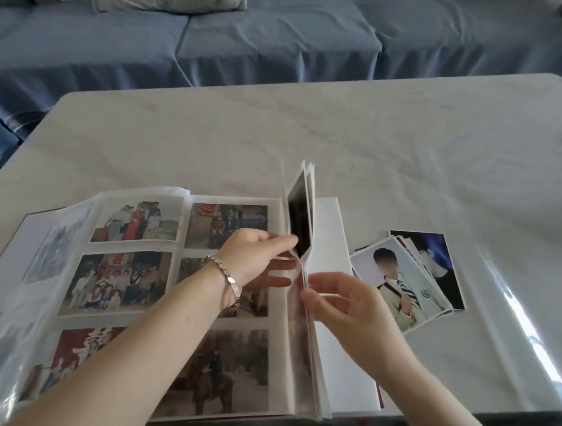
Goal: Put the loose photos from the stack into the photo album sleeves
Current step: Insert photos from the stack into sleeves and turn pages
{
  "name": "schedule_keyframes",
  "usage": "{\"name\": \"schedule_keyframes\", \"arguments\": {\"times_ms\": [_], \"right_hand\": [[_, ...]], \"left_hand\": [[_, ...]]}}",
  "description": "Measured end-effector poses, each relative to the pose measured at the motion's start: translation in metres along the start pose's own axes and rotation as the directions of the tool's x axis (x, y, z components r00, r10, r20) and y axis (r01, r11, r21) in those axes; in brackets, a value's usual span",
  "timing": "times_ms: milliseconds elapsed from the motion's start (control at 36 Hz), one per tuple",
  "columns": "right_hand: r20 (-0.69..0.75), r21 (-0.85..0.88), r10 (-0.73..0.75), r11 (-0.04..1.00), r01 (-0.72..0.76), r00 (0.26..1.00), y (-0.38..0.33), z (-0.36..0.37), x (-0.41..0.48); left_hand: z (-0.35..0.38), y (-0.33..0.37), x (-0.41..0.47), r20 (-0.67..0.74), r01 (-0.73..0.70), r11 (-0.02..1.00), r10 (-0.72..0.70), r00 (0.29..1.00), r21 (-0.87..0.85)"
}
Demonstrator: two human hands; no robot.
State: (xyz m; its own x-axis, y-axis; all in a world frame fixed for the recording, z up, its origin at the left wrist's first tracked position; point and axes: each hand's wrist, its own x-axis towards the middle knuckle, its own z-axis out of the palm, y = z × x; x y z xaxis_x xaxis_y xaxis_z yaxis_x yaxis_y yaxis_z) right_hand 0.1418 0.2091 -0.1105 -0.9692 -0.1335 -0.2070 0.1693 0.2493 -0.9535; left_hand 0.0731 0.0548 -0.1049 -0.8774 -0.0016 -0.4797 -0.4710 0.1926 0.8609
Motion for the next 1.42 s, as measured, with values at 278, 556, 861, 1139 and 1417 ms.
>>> {"name": "schedule_keyframes", "arguments": {"times_ms": [278,556,861,1139,1417], "right_hand": [[-0.213,-0.422,-0.019,0.904,-0.075,0.977,0.013,-0.015,0.003],[0.106,-0.533,-0.215,0.812,0.238,0.971,-0.017,0.052,0.027],[0.489,-0.526,-0.302,0.646,0.553,0.818,-0.040,0.151,0.056],[0.607,-0.561,-0.277,0.515,0.649,0.745,-0.011,0.168,0.068],[0.461,-0.559,-0.200,0.692,0.457,0.865,0.003,0.120,0.056]], "left_hand": [[-0.038,-0.009,-0.019,-0.197,-0.359,0.826,0.476,0.857,0.434],[-0.173,-0.022,-0.032,-0.474,-0.203,0.908,0.370,0.799,0.367],[-0.267,-0.049,-0.050,-0.654,0.188,0.764,0.365,0.663,0.617],[-0.210,-0.072,-0.048,-0.238,-0.225,0.652,0.542,0.806,0.724],[-0.185,-0.103,-0.040,-0.095,0.002,0.329,0.266,0.959,0.944]]}}
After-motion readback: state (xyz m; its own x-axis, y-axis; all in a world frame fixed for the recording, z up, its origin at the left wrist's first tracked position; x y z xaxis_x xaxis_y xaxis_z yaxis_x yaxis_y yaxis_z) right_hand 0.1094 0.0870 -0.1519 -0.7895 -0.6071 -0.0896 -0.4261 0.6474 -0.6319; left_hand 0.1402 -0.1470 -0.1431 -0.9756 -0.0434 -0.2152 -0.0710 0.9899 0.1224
